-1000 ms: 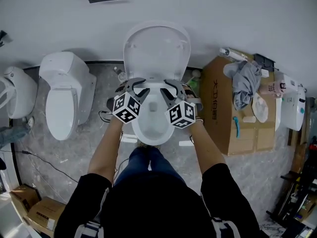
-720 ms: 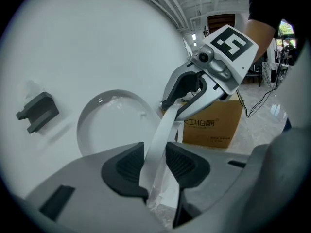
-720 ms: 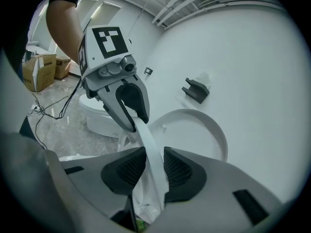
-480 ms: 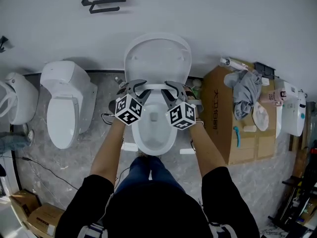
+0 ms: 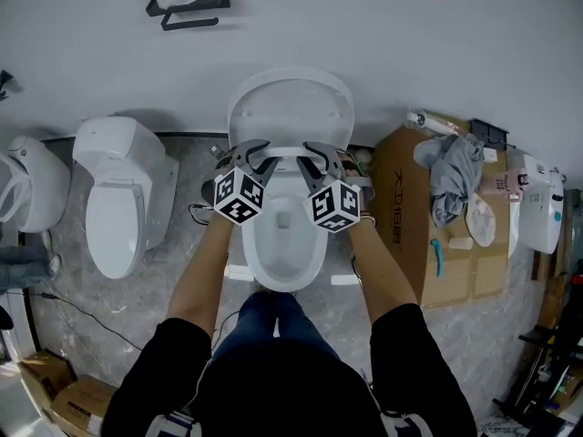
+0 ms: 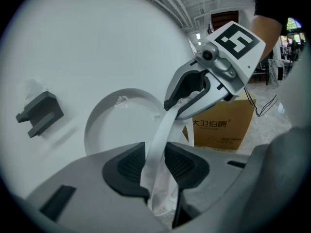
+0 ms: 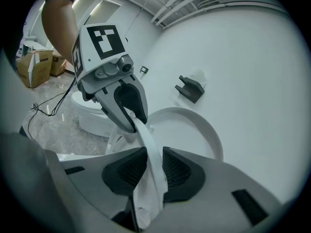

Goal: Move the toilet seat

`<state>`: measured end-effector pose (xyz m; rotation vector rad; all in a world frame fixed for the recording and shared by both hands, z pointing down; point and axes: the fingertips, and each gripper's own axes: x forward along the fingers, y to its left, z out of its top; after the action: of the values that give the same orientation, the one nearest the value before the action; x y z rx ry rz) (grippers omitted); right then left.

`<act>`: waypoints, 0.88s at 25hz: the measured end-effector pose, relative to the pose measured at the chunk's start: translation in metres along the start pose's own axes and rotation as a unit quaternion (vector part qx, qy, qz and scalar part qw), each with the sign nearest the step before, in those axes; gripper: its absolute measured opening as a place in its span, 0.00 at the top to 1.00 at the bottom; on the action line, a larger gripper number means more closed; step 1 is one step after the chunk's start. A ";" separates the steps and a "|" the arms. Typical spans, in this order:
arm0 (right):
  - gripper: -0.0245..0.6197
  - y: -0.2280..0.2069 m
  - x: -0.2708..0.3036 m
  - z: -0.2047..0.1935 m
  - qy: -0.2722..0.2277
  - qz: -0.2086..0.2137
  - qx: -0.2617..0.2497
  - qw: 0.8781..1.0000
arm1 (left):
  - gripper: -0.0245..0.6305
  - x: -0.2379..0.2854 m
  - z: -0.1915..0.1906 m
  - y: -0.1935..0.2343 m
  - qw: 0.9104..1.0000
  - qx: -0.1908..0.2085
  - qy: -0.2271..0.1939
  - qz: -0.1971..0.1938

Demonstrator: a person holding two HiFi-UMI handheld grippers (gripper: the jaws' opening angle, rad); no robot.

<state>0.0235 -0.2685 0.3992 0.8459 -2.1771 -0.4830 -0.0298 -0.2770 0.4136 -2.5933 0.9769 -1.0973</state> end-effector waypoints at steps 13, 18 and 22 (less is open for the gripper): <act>0.79 -0.020 0.019 0.000 -0.001 -0.017 0.003 1.000 | 0.78 0.016 0.002 0.023 0.999 -0.001 -0.002 0.032; 0.79 -0.028 0.027 -0.001 0.006 -0.029 0.007 1.000 | 0.78 0.020 0.004 0.033 0.998 -0.008 0.007 0.061; 0.79 -0.031 0.030 -0.001 0.012 -0.033 0.011 0.999 | 0.76 0.012 0.006 0.036 0.996 -0.008 -0.004 0.094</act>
<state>0.0222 -0.3122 0.3977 0.9329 -2.1428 -0.4796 -0.0376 -0.3128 0.4022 -2.4558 1.2047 -1.0332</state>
